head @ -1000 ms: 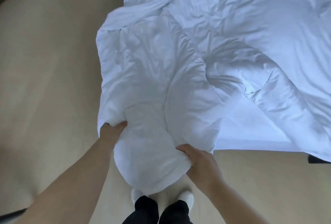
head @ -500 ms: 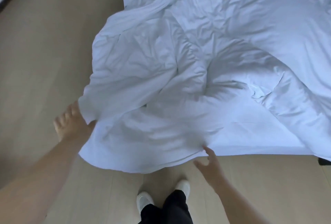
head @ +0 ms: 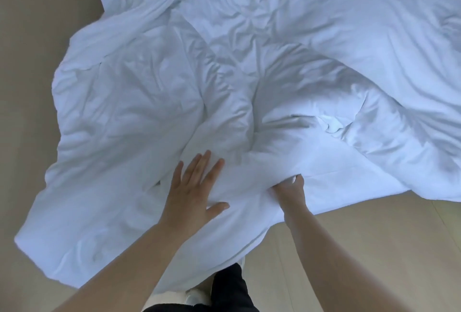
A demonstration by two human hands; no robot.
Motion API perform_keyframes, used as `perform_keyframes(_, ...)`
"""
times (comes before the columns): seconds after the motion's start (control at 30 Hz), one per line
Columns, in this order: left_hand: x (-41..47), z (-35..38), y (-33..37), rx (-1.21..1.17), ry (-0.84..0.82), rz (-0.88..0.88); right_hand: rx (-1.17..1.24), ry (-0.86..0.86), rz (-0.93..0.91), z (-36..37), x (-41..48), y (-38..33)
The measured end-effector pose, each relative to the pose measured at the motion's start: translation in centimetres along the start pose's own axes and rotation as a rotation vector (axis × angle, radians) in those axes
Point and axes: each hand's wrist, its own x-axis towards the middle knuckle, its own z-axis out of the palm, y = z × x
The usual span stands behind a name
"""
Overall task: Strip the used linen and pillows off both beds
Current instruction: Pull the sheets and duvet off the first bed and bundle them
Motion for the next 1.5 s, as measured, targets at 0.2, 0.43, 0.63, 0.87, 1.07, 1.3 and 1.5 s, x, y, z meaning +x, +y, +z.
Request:
perform_keyframes(0.2,3.6,0.1,2.1,0.037,-0.028,0.106,-0.009,0.128,-0.038,1.3,-1.1,-0.3)
perform_keyframes(0.43,0.5,-2.0,-5.8,-0.024,-0.11,0.258,-0.035,0.108,-0.276,4.9,-13.3,10.6)
perform_keyframes(0.63,-0.6,-0.7,-7.6,-0.008,-0.056,0.309,0.339,0.001,-0.015,4.8,-11.4,10.1)
perform_keyframes(0.87,-1.4,-0.8,-5.9,-0.014,-0.018,0.3,0.797,0.429,0.121,-0.8,-5.3,7.7)
perform_keyframes(1.07,-1.8,-1.3,-2.9,-0.18,-0.136,0.32,0.715,0.101,0.164,-2.2,-1.4,6.9)
perform_keyframes(1.3,-0.8,-0.4,-1.6,-0.108,-0.08,0.438,0.512,0.671,-0.302,-2.2,-7.4,5.6)
perform_keyframes(1.5,-3.4,-0.4,-3.6,-0.16,-0.211,0.42,0.063,0.4,0.06,-4.2,-7.5,11.4)
